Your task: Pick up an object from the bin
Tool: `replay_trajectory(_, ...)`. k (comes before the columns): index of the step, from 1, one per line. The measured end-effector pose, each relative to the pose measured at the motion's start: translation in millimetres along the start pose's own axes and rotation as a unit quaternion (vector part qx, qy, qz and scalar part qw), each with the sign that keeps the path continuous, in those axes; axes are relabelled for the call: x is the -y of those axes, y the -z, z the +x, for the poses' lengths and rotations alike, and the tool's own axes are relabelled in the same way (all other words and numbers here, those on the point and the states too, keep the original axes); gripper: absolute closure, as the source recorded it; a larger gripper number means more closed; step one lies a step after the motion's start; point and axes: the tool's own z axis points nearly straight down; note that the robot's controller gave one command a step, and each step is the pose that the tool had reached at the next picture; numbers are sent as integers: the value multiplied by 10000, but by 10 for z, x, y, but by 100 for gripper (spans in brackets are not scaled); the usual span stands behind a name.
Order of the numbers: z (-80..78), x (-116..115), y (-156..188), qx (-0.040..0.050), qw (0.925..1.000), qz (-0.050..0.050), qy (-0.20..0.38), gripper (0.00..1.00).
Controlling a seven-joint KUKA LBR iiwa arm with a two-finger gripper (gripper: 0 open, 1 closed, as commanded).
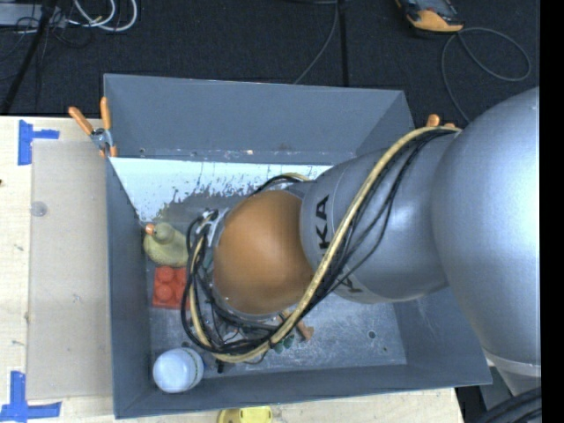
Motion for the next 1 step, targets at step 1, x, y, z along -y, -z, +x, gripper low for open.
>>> replay_trajectory(1, -171, 35, -362, 98, 9997, 10, -239, 0)
